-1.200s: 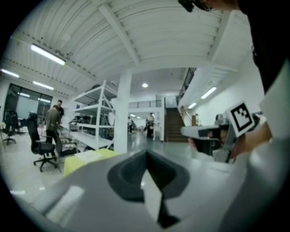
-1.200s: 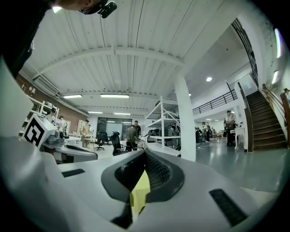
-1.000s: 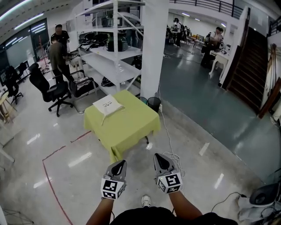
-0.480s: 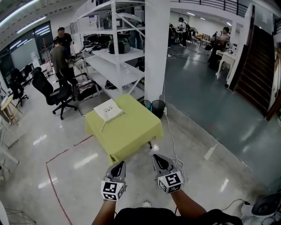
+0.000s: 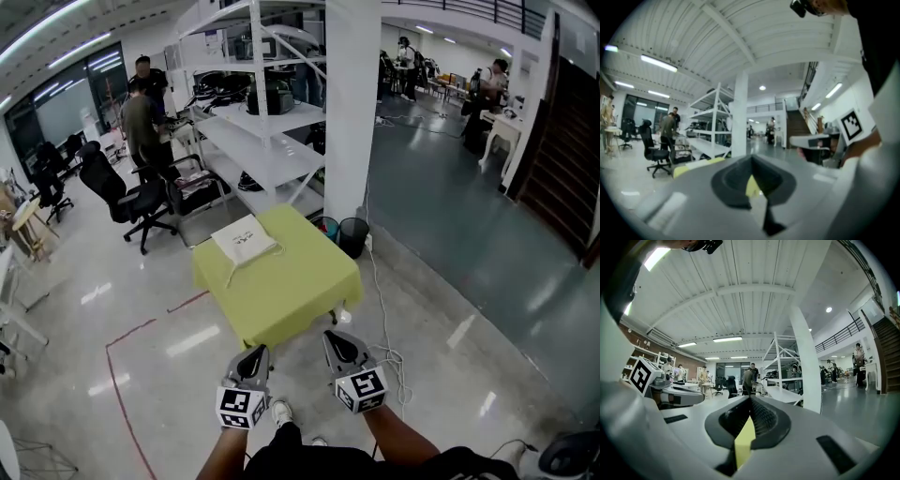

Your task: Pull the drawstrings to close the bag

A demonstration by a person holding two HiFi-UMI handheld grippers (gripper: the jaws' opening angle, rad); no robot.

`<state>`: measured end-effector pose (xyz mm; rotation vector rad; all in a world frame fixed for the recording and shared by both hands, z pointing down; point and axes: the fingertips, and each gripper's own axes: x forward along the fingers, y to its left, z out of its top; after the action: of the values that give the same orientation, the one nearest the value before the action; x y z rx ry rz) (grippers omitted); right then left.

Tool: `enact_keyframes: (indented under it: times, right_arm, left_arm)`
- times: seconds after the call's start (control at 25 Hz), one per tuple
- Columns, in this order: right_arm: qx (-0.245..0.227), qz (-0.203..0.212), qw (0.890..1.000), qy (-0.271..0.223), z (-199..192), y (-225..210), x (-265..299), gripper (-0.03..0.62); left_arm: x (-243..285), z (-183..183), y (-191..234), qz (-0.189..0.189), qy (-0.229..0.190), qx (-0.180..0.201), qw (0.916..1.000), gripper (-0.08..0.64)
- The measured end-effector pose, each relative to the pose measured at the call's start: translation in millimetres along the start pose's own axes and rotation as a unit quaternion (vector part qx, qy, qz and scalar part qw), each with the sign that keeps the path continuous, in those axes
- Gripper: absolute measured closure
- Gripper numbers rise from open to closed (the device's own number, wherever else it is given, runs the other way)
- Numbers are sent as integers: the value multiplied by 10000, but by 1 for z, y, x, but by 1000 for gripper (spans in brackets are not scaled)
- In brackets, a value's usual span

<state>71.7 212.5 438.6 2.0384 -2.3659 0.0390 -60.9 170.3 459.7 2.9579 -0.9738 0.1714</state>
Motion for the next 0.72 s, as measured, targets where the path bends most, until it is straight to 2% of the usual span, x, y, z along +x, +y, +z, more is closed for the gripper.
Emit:
enact_keyframes:
  times: [0.12,0.32,0.52,0.72]
  right_arm:
    - [-82,133,9999,66,-7,1,25,603]
    - [-18,219,9997,-72,0,-9,68,601]
    - [-23,136,9999,-94,5,-20,117,602]
    - [-125,203,9997,-43,9,-14,157,601]
  left_arm:
    - [14,-5,18,53,39,-35,10000,557]
    - [45,-11,46,-9,97,-407,9991,555]
    - [76,-8,82,-83,107,-335,9993,557]
    - [94,-5,118,-82,42,-316,9995,555]
